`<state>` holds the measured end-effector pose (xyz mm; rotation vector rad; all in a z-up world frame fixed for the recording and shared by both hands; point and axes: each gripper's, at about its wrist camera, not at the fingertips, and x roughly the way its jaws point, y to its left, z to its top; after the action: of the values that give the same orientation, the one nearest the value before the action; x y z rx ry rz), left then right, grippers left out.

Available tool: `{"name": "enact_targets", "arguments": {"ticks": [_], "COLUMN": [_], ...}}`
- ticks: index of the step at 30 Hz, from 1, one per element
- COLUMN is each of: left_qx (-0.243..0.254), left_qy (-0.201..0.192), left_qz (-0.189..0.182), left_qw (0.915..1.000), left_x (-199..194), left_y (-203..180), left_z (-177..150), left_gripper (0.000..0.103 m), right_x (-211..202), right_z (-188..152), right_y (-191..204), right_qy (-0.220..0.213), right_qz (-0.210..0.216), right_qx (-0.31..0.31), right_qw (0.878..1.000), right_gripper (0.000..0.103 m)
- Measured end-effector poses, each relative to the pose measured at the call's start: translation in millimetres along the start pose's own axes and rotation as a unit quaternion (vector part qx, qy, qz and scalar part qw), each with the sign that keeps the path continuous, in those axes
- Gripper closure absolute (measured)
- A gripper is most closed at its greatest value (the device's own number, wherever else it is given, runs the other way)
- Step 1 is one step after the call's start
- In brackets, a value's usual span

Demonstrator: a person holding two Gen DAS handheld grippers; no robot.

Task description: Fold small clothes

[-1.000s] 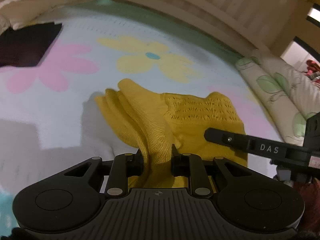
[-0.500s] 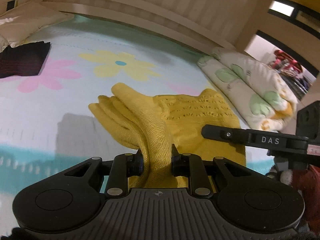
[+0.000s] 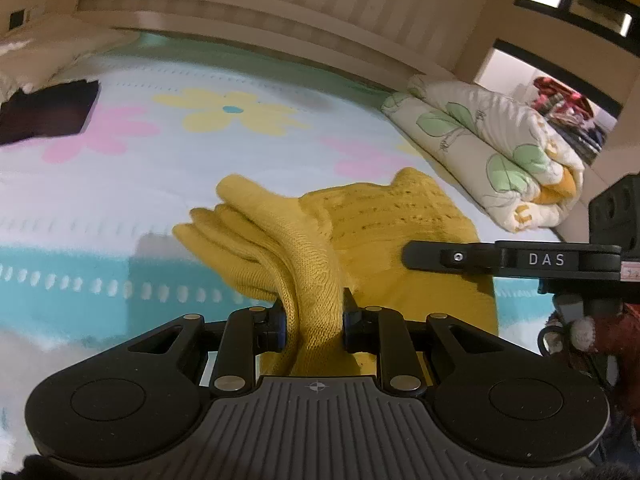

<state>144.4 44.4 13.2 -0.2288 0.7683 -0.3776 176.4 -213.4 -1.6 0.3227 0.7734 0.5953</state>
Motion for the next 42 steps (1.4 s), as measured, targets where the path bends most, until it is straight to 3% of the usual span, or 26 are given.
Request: {"name": "enact_targets", "arguments": {"ticks": [3, 5, 6, 8, 11, 14, 16, 18, 22, 23, 25, 26, 30, 34, 42], "left_qx": [-0.034, -0.060, -0.073, -0.095, -0.036, 0.012, 0.028, 0.039, 0.020, 0.009, 0.010, 0.017, 0.021, -0.018, 0.027], "left_qy": [0.064, 0.144, 0.160, 0.144, 0.085, 0.027, 0.014, 0.019, 0.081, 0.091, 0.080, 0.083, 0.088, 0.100, 0.055], "left_qz": [0.032, 0.082, 0.098, 0.081, 0.098, 0.104, 0.106, 0.113, 0.139, 0.145, 0.151, 0.152, 0.155, 0.141, 0.135], "left_qw": [0.9968, 0.9844, 0.9795, 0.9815, 0.9909, 0.9941, 0.9939, 0.9927, 0.9868, 0.9852, 0.9852, 0.9847, 0.9838, 0.9848, 0.9890], "left_x": [19, 44, 49, 44, 23, 18, 26, 42, 84, 93, 97, 99, 105, 94, 37], "left_y": [19, 38, 46, 53, 41, 26, 18, 11, 18, 21, 22, 20, 22, 34, 7], "left_z": [-10, -26, -33, -34, -22, -10, -4, 1, -1, -2, -5, -4, -5, -6, -18], "left_gripper": [0.073, 0.075, 0.075, 0.075, 0.075, 0.076, 0.075, 0.074, 0.069, 0.065, 0.048, 0.044, 0.021, 0.017, 0.017], "right_x": [8, 23, 29, 33, 17, 7, 8, 15, 42, 51, 65, 71, 77, 62, 9], "right_z": [1, -4, -7, -9, -5, -2, -4, -7, -12, -13, -16, -18, -24, -24, -27], "right_y": [-12, -24, -30, -42, -47, -43, -41, -39, -38, -38, -41, -42, -60, -68, -35], "right_qy": [0.013, 0.034, 0.041, 0.048, 0.025, 0.006, 0.001, 0.006, 0.012, 0.020, 0.038, 0.050, 0.056, 0.043, 0.000], "right_qz": [-0.032, -0.102, -0.136, -0.157, -0.148, -0.149, -0.143, -0.139, -0.171, -0.179, -0.197, -0.209, -0.221, -0.210, -0.167], "right_qx": [0.001, -0.009, -0.011, 0.002, 0.018, 0.016, 0.017, 0.011, -0.019, -0.023, -0.033, -0.038, -0.007, 0.028, 0.005], "right_qw": [0.999, 0.994, 0.990, 0.986, 0.989, 0.989, 0.990, 0.990, 0.985, 0.983, 0.979, 0.976, 0.974, 0.976, 0.986], "right_gripper": [0.061, 0.056, 0.053, 0.053, 0.053, 0.052, 0.048, 0.041, 0.035, 0.027, 0.024, 0.023, 0.001, 0.001, 0.001]}}
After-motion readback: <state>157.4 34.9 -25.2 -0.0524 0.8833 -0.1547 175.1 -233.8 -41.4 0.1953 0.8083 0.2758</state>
